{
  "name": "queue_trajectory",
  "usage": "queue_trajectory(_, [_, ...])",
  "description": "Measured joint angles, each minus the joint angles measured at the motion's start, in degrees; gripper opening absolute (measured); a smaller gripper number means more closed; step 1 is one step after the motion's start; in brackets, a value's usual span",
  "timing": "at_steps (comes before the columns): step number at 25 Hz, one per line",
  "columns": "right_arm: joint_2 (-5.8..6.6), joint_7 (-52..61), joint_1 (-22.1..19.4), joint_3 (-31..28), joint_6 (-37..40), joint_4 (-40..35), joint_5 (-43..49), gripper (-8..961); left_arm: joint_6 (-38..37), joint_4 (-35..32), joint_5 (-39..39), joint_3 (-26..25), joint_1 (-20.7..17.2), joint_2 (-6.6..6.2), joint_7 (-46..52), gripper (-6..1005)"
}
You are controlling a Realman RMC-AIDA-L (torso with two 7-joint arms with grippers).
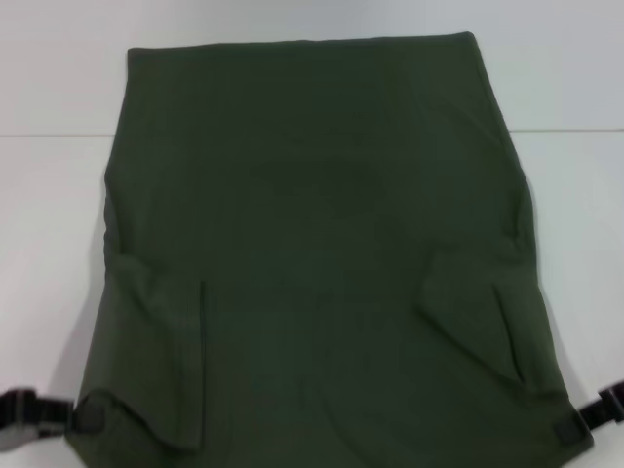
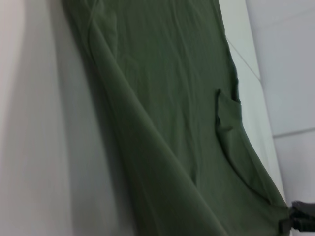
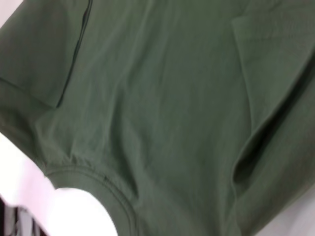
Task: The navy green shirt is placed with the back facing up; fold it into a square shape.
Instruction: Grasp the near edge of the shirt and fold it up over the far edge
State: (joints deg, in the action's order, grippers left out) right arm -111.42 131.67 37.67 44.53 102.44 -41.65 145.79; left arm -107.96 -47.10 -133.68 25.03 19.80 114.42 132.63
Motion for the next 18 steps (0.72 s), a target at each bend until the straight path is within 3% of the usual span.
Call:
queue_trajectory(4, [-0.19,-0.14,-1.99,0.01,3.81,-1.65,0.02,34,-4.03,-1.78,0.0,0.01,-2.59,0.01,-0.58,18])
queue_trajectory(10, [-1.82,0.03,-6.19,-0.35,7.5,-8.04,-0.43,35,-8.25,-4.44,0.14,0.07,-6.14,0.42,-1.76,19])
queue_trajectory(13, [-1.48,-0.77,-5.99,-2.21,7.87,-7.97,-3.02,35,-8.36,-3.57,1.08,-0.4,-5.73,-0.03,-2.6,19])
queue_trajectory(18, [-0.41,-1.96,-3.57,-7.16,9.55,-5.96,-12.75,35,-7.74,2.22,9.69,-1.28,0.4,-1.87,-0.98,19])
